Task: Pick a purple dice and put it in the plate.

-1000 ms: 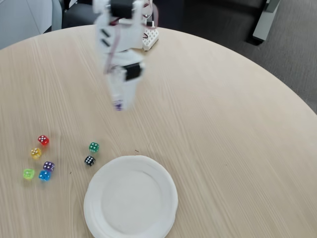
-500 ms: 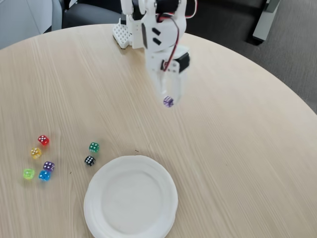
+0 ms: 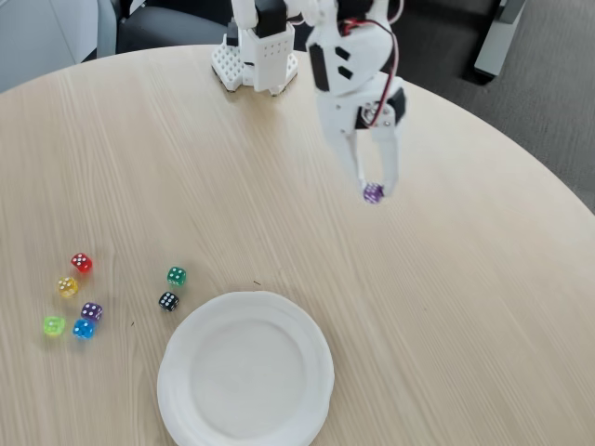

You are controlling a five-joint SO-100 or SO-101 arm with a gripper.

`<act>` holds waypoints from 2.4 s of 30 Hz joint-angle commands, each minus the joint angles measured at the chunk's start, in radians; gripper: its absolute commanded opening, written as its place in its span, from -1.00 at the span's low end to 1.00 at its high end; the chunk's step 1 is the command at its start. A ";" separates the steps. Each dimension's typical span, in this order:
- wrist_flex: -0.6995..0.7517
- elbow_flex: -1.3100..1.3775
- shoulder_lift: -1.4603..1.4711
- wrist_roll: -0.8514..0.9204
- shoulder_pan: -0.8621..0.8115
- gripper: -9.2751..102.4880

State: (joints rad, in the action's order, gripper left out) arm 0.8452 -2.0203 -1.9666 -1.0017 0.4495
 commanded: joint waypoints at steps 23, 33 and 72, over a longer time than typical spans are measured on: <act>0.400 0.781 0.583 -0.106 -0.009 -0.83; 0.410 0.767 0.673 -0.110 -0.127 -0.83; 0.094 0.765 0.698 0.075 -0.446 -0.81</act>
State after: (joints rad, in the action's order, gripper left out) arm 0.9756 -1.2732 -1.2441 -0.9388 0.0015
